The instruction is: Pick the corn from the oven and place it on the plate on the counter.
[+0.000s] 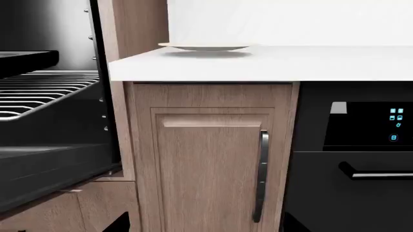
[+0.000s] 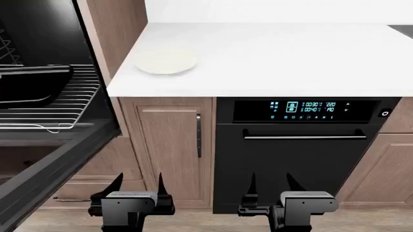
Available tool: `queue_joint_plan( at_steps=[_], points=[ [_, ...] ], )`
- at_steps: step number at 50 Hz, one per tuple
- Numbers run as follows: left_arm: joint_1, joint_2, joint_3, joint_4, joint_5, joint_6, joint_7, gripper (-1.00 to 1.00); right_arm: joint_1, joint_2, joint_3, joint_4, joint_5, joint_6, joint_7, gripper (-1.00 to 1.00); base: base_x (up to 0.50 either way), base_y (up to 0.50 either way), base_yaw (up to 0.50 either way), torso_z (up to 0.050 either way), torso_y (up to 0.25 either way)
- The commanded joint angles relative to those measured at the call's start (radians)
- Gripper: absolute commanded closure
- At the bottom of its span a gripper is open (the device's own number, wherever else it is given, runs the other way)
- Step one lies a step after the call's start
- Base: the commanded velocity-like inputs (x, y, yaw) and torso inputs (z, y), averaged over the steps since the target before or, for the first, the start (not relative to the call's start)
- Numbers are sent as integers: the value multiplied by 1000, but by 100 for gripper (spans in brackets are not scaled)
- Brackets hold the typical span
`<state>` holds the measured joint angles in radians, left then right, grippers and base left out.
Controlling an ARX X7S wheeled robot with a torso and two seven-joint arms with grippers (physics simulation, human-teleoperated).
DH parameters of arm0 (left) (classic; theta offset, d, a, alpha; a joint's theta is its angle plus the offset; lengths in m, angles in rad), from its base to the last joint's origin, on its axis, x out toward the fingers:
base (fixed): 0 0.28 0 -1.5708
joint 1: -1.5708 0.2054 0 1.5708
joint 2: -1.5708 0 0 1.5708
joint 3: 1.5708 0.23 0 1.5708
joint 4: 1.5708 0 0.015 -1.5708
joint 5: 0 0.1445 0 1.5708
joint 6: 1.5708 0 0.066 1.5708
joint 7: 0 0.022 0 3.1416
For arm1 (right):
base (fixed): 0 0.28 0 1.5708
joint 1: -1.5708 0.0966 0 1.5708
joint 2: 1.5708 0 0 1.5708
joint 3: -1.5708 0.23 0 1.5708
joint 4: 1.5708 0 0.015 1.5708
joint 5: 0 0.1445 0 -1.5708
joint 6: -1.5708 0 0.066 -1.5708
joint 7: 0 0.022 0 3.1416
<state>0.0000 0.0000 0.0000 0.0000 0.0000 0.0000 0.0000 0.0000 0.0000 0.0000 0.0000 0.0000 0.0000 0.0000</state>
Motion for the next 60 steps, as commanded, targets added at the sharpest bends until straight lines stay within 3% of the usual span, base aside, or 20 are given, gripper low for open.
queue_joint_plan(
  at_steps=[1, 20, 28, 60],
  points=[
    [-1, -17, 25, -5, -10, 6, -15, -100, 0, 15, -23, -4, 11, 7, 21, -100, 0, 0, 0, 0, 0],
    [32, -64, 83, 29, -98, 124, -26, -100, -7, 62, -80, -6, 46, -4, 71, -100, 0, 0, 0, 0, 0],
    [15, -76, 97, 17, -119, 69, -33, -100, -3, 73, -94, -5, 54, -3, 84, -100, 0, 0, 0, 50, -4],
    [8, -103, 116, 14, -172, 72, -86, -100, 0, 108, -132, -7, 91, -8, 126, -100, 0, 0, 0, 45, 0]
  ],
)
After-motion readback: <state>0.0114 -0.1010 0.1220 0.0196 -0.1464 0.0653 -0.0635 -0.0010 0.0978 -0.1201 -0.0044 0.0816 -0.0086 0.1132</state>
